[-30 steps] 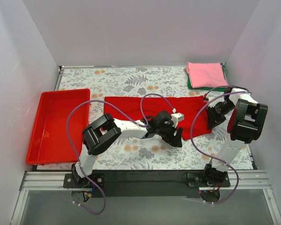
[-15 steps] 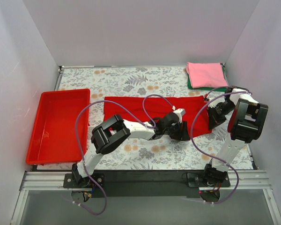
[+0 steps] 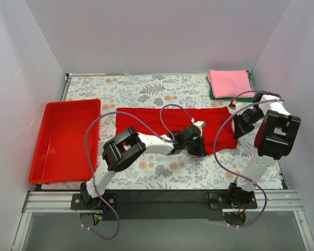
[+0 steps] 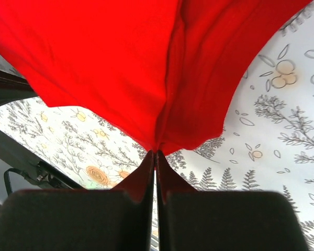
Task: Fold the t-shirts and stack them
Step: Fold the tshirt
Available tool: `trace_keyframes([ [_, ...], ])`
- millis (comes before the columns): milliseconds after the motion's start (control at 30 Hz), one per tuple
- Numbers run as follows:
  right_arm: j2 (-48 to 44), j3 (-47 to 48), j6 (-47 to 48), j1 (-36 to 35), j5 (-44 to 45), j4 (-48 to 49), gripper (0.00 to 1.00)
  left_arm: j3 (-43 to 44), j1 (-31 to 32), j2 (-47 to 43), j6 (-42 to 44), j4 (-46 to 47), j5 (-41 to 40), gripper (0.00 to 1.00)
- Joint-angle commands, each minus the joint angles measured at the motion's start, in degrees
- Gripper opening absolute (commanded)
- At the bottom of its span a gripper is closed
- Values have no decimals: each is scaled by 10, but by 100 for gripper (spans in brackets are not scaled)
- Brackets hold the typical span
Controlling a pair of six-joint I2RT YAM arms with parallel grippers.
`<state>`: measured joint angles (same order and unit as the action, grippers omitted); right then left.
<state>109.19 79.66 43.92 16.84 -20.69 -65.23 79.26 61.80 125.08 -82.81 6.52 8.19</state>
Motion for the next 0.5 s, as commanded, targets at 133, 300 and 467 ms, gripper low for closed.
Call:
trace_keyframes([
  [133,8,27,8,3,-23,-31,1,21,-14,-41,-2,-22,20,3],
  [300,7,23,10,2,-24,-32,1,24,-12,-33,-25,-29,11,42],
  [467,4,19,11,2,-27,-32,1,41,-5,-13,-29,-46,-12,45],
])
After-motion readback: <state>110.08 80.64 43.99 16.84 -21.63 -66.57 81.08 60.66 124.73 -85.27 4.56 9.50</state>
